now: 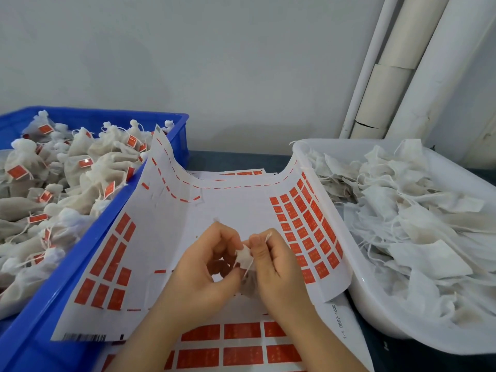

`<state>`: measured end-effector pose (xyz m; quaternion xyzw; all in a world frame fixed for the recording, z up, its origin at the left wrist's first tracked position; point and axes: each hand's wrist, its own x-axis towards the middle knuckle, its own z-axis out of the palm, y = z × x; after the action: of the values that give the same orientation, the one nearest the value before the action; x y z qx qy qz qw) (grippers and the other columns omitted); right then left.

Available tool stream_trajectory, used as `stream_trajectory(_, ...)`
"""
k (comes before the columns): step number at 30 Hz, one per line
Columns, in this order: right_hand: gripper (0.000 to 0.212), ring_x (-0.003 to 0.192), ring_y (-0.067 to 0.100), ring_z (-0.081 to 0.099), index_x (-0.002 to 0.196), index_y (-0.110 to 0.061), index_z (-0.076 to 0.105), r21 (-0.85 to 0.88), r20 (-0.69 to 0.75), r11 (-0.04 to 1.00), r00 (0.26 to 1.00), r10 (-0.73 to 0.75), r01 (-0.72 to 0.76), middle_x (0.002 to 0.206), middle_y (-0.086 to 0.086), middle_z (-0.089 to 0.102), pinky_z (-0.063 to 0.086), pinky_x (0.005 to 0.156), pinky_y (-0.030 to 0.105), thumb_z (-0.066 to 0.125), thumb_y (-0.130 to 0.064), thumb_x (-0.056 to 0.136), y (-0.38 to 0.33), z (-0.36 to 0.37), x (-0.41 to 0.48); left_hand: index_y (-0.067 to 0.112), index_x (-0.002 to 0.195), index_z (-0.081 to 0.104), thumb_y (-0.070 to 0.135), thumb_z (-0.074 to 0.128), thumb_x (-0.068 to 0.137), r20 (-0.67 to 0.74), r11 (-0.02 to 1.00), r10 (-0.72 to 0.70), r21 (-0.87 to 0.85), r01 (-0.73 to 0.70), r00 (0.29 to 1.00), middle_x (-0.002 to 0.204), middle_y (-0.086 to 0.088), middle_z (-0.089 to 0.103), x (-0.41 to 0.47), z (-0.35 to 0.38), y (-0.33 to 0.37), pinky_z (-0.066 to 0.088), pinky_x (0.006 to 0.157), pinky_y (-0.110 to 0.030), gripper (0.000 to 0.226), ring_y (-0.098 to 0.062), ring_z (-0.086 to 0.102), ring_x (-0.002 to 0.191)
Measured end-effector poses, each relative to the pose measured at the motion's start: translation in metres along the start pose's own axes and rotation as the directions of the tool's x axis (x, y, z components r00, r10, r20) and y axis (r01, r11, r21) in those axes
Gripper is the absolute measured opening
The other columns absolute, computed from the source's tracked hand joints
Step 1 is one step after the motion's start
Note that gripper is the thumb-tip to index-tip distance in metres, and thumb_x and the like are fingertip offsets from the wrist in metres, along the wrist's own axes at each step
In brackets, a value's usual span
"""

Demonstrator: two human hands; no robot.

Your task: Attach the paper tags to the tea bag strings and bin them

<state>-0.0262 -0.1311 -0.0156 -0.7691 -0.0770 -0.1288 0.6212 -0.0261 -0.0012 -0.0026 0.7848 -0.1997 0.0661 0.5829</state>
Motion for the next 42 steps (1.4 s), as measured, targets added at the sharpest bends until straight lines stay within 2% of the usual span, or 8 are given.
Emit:
stream_trajectory(5, 0.030, 0.060, -0.002, 0.054, 0.077, -0.022, 0.049, 0.008, -0.078, 1.000, 0.997, -0.008, 0.009, 0.062, -0.012, 0.051, 0.044, 0.055, 0.010, 0.039, -0.051, 0.081, 0.002, 0.000, 0.000, 0.032, 0.060, 0.048, -0.006, 0.072, 0.071, -0.052, 0.967, 0.124, 0.232, -0.109, 0.991, 0.069, 0.008, 0.060, 0.001, 0.004, 0.002, 0.055, 0.061, -0.028, 0.047, -0.015, 0.057, 0.066)
stream_trajectory(10, 0.031, 0.065, -0.004, 0.058, 0.078, -0.021, 0.052, 0.021, -0.173, 1.000, 0.985, -0.002, 0.006, 0.067, -0.024, 0.059, 0.044, 0.059, 0.007, 0.043, -0.051, 0.079, 0.002, 0.001, 0.000, 0.023, 0.070, 0.068, -0.005, 0.076, 0.068, -0.007, 0.886, 0.244, 0.408, -0.220, 0.970, 0.071, 0.018, 0.063, 0.001, 0.004, 0.007, 0.050, 0.060, -0.010, 0.030, -0.005, 0.060, 0.068)
stream_trajectory(20, 0.027, 0.065, 0.004, 0.057, 0.073, -0.025, 0.053, 0.007, -0.220, 0.999, 0.975, -0.044, 0.047, 0.069, -0.015, 0.060, 0.045, 0.057, 0.011, 0.051, -0.051, 0.075, 0.001, 0.006, -0.005, 0.022, 0.088, 0.077, 0.010, 0.067, 0.083, 0.000, 0.875, 0.061, 0.481, -0.053, 0.998, 0.075, 0.026, 0.053, 0.004, 0.001, -0.005, 0.045, 0.065, -0.006, 0.016, 0.003, 0.056, 0.067)
stream_trajectory(24, 0.020, 0.064, 0.000, 0.057, 0.075, -0.026, 0.059, 0.022, -0.162, 0.997, 0.984, -0.073, 0.077, 0.068, -0.021, 0.062, 0.043, 0.056, 0.008, 0.055, -0.045, 0.076, -0.002, 0.003, -0.003, 0.019, 0.082, 0.072, 0.011, 0.057, 0.090, -0.005, 0.932, -0.090, 0.351, 0.086, 0.996, 0.073, 0.009, 0.055, 0.005, 0.003, -0.005, 0.042, 0.061, -0.011, 0.018, -0.002, 0.052, 0.070)
stream_trajectory(27, 0.020, 0.063, 0.000, 0.060, 0.074, -0.028, 0.062, 0.043, -0.136, 0.995, 0.988, -0.079, 0.086, 0.068, -0.019, 0.063, 0.044, 0.055, 0.008, 0.057, -0.047, 0.075, -0.005, 0.002, -0.002, 0.020, 0.085, 0.074, 0.002, 0.051, 0.090, 0.023, 0.935, -0.332, -0.124, 0.332, 0.943, 0.057, 0.007, 0.053, 0.005, 0.000, -0.001, 0.038, 0.047, -0.015, 0.030, -0.004, 0.046, 0.049)
stream_trajectory(30, 0.021, 0.069, 0.002, 0.063, 0.075, -0.031, 0.064, 0.036, -0.112, 0.995, 0.990, -0.088, 0.093, 0.072, -0.018, 0.066, 0.046, 0.056, 0.009, 0.057, -0.051, 0.073, -0.006, 0.002, -0.003, 0.020, 0.091, 0.075, 0.023, 0.067, 0.082, 0.101, 0.830, -0.343, -0.434, 0.351, 0.934, 0.061, -0.007, 0.056, 0.006, -0.001, 0.005, 0.044, 0.053, -0.028, 0.012, -0.020, 0.047, 0.053)
stream_trajectory(32, 0.019, 0.071, 0.002, 0.063, 0.075, -0.036, 0.066, 0.050, -0.114, 0.995, 0.990, -0.079, 0.085, 0.072, -0.019, 0.067, 0.047, 0.057, 0.009, 0.056, -0.052, 0.072, -0.007, 0.000, -0.003, 0.021, 0.094, 0.074, 0.040, 0.074, 0.064, 0.088, 0.832, -0.310, -0.457, 0.314, 0.947, 0.080, -0.015, 0.066, 0.006, -0.001, 0.005, 0.053, 0.067, -0.041, 0.035, -0.037, 0.055, 0.067)
stream_trajectory(42, 0.018, 0.072, -0.003, 0.063, 0.066, -0.036, 0.064, 0.104, -0.110, 0.995, 0.994, -0.002, 0.013, 0.066, -0.022, 0.066, 0.045, 0.057, 0.004, 0.055, -0.052, 0.069, -0.005, 0.001, -0.001, 0.024, 0.077, 0.071, 0.046, 0.078, 0.044, 0.024, 0.924, -0.308, -0.231, 0.305, 0.951, 0.062, 0.001, 0.064, 0.009, -0.001, -0.001, 0.048, 0.051, -0.017, 0.040, -0.006, 0.056, 0.052)
